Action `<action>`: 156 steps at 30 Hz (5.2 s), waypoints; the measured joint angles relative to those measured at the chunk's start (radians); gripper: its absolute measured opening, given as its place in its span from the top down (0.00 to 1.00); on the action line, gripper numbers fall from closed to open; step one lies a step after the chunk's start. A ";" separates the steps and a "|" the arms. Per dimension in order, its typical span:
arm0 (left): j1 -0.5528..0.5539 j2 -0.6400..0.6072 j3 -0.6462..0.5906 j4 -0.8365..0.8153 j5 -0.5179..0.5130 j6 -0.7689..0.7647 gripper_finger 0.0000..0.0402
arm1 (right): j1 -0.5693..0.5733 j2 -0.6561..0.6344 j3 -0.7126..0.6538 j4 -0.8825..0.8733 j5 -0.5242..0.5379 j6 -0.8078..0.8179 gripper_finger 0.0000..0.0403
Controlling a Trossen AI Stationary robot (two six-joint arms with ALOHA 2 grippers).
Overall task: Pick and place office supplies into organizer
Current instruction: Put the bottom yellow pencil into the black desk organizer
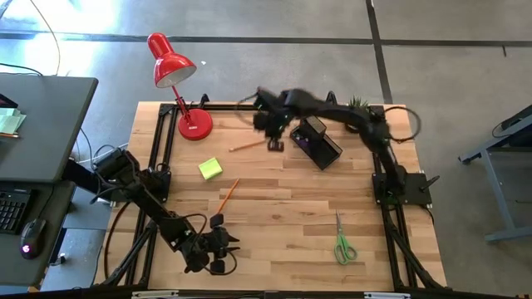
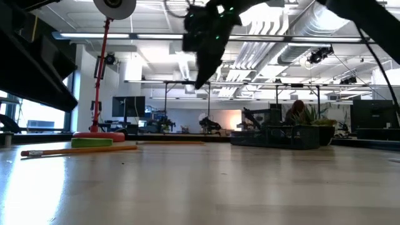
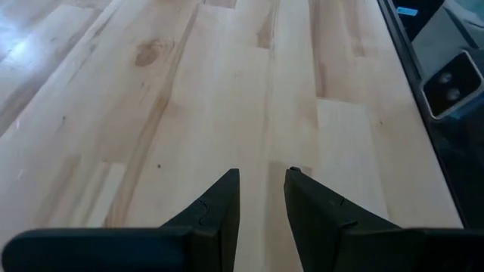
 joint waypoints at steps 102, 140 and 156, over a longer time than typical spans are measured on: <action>0.317 -0.097 0.058 -0.905 0.449 -0.569 0.77 | 0.658 -0.802 -1.486 1.205 0.328 0.410 1.00; 0.317 -0.094 0.131 -0.908 0.386 -0.225 0.99 | 0.658 -0.802 -1.486 1.230 0.332 0.402 1.00; 0.384 -0.097 0.415 -1.015 0.055 0.097 0.99 | 0.721 -0.734 -1.403 1.374 0.651 0.021 0.79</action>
